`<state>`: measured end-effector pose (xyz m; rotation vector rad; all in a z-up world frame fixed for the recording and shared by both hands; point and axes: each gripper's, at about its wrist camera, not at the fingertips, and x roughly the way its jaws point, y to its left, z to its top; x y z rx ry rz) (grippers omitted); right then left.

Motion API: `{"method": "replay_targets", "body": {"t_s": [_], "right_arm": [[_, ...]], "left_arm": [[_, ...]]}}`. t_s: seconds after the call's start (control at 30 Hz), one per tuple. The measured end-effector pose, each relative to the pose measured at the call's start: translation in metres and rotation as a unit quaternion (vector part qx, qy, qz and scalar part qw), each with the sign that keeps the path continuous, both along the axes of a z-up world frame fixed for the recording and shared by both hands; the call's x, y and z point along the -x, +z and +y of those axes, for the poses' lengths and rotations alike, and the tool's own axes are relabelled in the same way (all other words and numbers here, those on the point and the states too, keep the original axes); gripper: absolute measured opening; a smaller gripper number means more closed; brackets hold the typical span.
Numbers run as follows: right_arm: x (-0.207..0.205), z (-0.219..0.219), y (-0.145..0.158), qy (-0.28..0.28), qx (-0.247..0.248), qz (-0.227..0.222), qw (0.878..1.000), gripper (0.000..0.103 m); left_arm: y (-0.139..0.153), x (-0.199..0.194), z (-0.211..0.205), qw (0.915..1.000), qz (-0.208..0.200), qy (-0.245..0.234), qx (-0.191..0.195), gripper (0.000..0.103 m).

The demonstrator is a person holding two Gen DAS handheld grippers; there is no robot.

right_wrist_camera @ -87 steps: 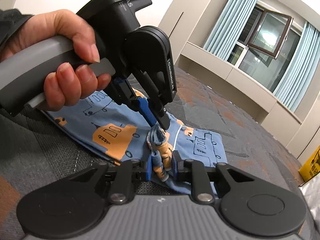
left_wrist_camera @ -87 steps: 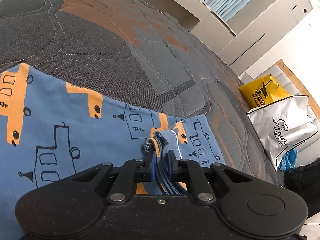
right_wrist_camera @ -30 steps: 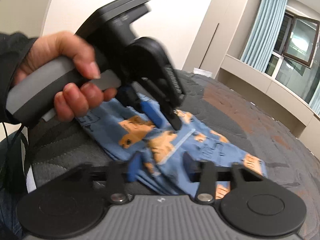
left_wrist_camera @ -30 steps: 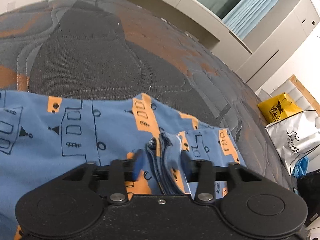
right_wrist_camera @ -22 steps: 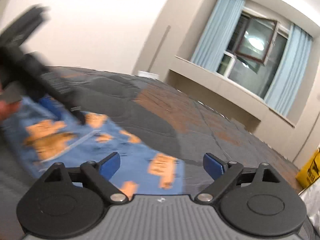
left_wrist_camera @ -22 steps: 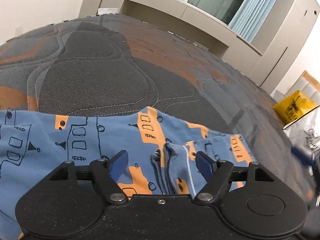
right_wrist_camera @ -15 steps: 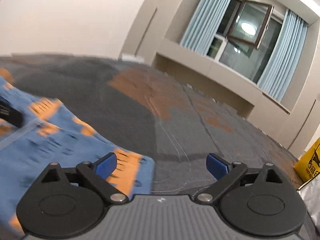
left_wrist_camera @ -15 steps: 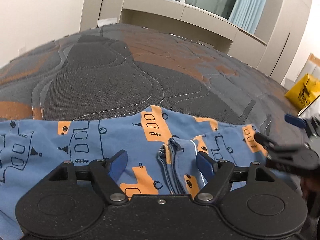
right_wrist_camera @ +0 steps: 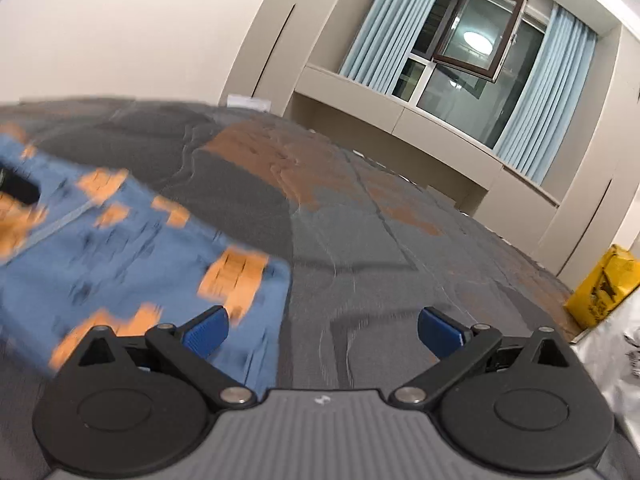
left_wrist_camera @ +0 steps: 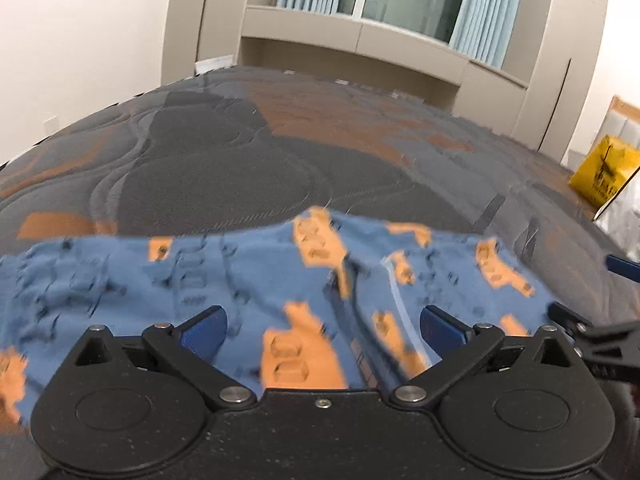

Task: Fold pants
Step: 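Open the right gripper and lift it away from the pants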

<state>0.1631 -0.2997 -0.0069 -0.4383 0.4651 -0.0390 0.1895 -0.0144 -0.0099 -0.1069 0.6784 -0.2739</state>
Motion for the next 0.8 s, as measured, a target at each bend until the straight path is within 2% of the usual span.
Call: {"method": "replay_targets", "body": {"t_s": [0.1,0.2,0.33,0.47,0.63,0.73,0.8], "right_arm": [[0.012,0.007,-0.015,-0.011,0.035,-0.001,0.999,0.103],[0.010,0.010,-0.013,-0.014,0.039,-0.006,0.999,0.103],[0.016,0.015,0.005,0.002,0.001,-0.035,0.999,0.103],[0.018,0.039,0.009,0.036,-0.016,-0.026,0.999,0.103],[0.023,0.088,0.014,0.097,-0.030,-0.039,0.994,0.103],[0.015,0.126,0.011,0.121,-0.015,-0.034,0.992,0.103],[0.005,0.146,0.002,0.121,-0.002,-0.018,0.992,0.103]], "left_arm": [[-0.013,0.010,-0.002,0.9994,0.003,-0.004,-0.033,0.102],[-0.013,0.023,-0.003,0.9977,-0.027,-0.008,-0.062,0.102],[0.000,0.037,0.020,0.9991,-0.030,0.008,-0.028,0.102],[0.017,0.066,0.066,0.9972,-0.050,0.054,0.011,0.102],[0.026,0.097,0.138,0.9882,-0.077,0.128,0.037,0.102],[0.017,0.097,0.172,0.9823,-0.063,0.171,0.043,0.102],[0.011,0.094,0.187,0.9805,-0.054,0.181,0.053,0.102]]}}
